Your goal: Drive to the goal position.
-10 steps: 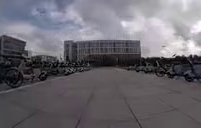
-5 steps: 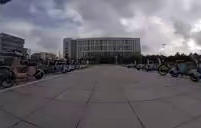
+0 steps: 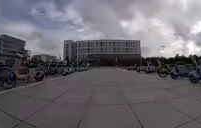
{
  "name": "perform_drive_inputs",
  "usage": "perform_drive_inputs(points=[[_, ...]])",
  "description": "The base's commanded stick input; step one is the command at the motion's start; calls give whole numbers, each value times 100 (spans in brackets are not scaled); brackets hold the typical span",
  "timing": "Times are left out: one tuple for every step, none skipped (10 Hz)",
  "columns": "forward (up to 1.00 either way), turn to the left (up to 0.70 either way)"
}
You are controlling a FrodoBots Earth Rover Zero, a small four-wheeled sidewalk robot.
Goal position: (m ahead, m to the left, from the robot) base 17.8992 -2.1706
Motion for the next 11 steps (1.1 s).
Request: perform_drive_inputs(points=[[70,0],[70,0],[70,0],[70,0],[70,0],[70,0],[70,0],[70,0],[70,-20],[70,-35],[70,-35]])
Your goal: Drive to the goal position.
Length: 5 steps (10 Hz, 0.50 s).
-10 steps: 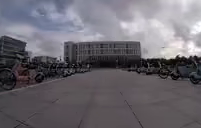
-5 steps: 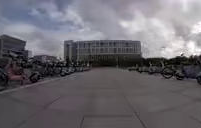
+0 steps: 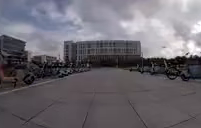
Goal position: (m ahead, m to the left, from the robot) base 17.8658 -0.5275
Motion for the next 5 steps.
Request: perform_drive_inputs(points=[[70,-35],[70,-35],[70,0],[70,0],[70,0]])
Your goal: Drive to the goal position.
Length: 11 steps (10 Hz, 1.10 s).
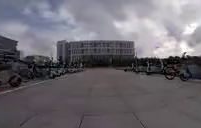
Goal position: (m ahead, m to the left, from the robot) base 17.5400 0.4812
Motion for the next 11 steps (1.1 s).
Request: perform_drive_inputs(points=[[70,0],[70,0],[70,0],[70,0],[70,0],[70,0],[70,0],[70,26],[70,35],[70,15],[70,0]])
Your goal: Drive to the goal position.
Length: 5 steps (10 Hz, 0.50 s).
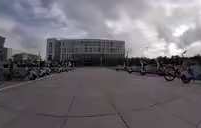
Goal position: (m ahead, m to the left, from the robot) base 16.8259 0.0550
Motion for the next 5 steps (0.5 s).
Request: perform_drive_inputs(points=[[70,0],[70,0],[70,0],[70,0],[70,0]])
